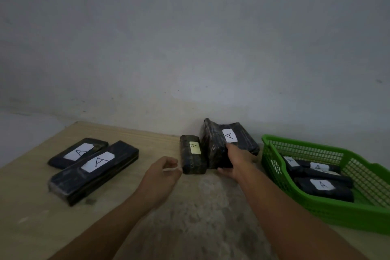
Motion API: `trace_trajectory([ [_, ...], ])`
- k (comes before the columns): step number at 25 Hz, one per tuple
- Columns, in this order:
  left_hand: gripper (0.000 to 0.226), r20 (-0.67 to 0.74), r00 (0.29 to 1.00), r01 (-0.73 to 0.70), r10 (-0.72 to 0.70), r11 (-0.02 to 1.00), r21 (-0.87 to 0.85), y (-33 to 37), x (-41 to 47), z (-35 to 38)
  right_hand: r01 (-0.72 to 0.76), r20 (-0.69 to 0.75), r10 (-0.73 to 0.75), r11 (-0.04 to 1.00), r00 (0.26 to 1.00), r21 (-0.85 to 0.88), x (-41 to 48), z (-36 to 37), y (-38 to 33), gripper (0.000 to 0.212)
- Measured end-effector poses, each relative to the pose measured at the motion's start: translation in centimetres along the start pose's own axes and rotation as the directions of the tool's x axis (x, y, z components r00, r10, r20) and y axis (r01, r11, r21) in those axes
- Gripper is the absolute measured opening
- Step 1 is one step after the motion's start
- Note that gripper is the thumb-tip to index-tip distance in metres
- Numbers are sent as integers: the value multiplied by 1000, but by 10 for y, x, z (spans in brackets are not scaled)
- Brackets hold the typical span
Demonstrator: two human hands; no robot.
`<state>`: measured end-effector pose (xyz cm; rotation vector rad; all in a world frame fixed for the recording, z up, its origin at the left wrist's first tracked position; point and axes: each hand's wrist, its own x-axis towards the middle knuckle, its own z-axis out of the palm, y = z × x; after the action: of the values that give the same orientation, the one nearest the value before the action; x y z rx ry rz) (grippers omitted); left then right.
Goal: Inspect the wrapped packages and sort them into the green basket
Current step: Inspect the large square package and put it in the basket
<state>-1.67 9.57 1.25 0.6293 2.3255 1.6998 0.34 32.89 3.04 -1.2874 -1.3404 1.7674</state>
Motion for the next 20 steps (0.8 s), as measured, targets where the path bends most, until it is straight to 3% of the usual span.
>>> trace_trajectory([
  [3,27,17,1000,-10,10,1000,-10,2,-2,-2,-11,38,6,993,999,118,1,-5,0,70],
  [7,28,9,1000,-10,11,996,-92,7,-10,-7,203,89,-230,950,969,239,-24,-33,3,71],
  [10,45,13,999,37,-34,936,-350,13,-24,-14,325,328,-379,922,865,209,-61,-71,8,70],
  [12,64,68,996,85,-60,876,-475,17,-35,-19,281,466,-359,932,809,229,-91,-97,15,52],
  [15,80,247,965,221,-90,787,-576,20,-52,-26,226,593,-305,952,745,206,-121,-128,34,52],
  [18,62,374,926,270,-56,790,-550,18,-75,-19,237,637,-261,963,725,126,-128,-144,52,66],
  [20,61,375,922,325,-102,730,-602,8,-82,-9,202,627,-244,969,740,140,-132,-146,60,61],
])
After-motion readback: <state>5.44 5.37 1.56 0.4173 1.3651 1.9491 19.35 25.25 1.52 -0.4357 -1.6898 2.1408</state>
